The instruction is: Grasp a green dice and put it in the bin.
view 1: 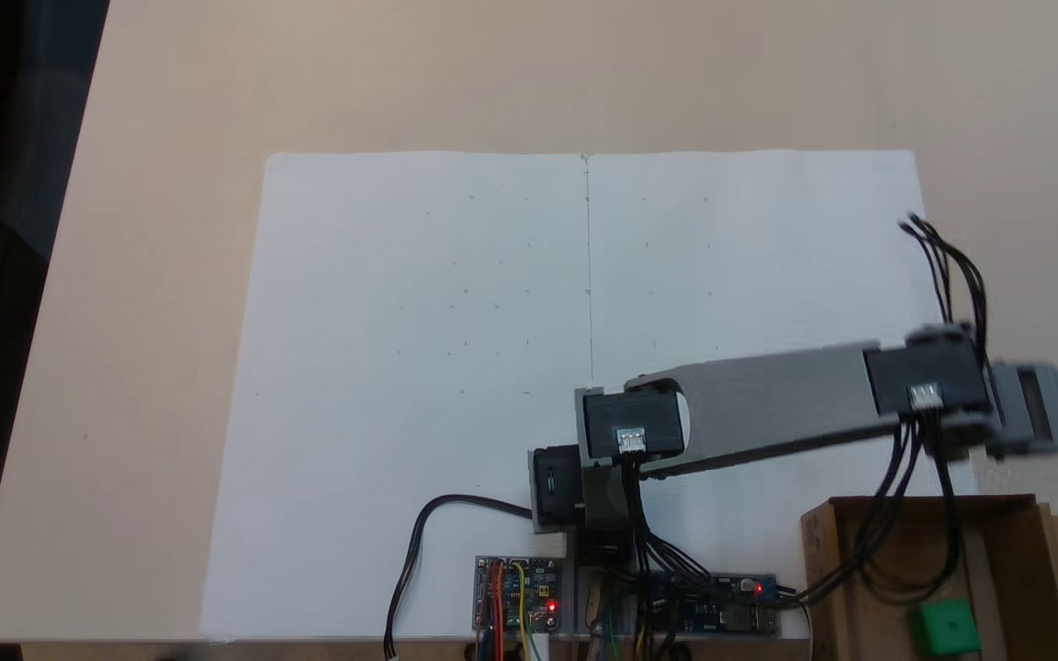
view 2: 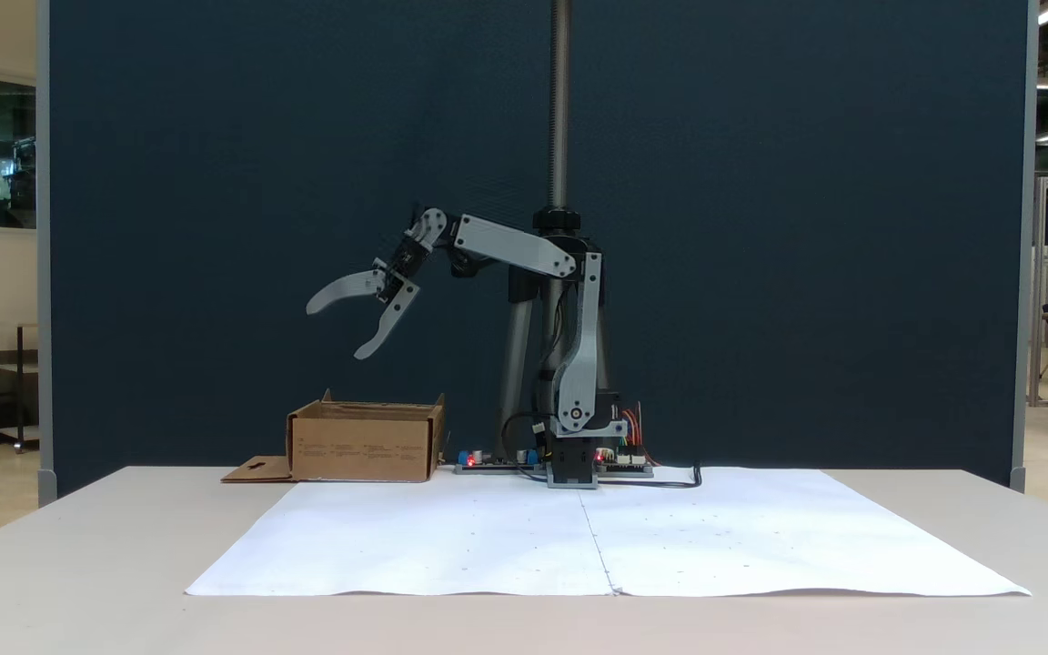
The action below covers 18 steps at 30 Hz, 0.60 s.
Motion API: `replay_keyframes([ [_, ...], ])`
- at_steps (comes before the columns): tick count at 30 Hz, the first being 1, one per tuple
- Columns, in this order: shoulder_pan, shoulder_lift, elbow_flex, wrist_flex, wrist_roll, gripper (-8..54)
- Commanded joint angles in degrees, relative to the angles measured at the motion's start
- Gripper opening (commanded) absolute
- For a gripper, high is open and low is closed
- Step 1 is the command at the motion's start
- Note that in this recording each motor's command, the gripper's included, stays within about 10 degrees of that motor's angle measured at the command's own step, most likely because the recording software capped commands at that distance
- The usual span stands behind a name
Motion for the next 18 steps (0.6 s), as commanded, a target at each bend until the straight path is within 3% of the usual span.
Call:
replay_keyframes([
  [1, -5.3, 3.5, -1.4, -2.5, 5.9, 43.2],
  [18, -49.0, 4.1, -0.7, -4.6, 7.3, 43.5],
])
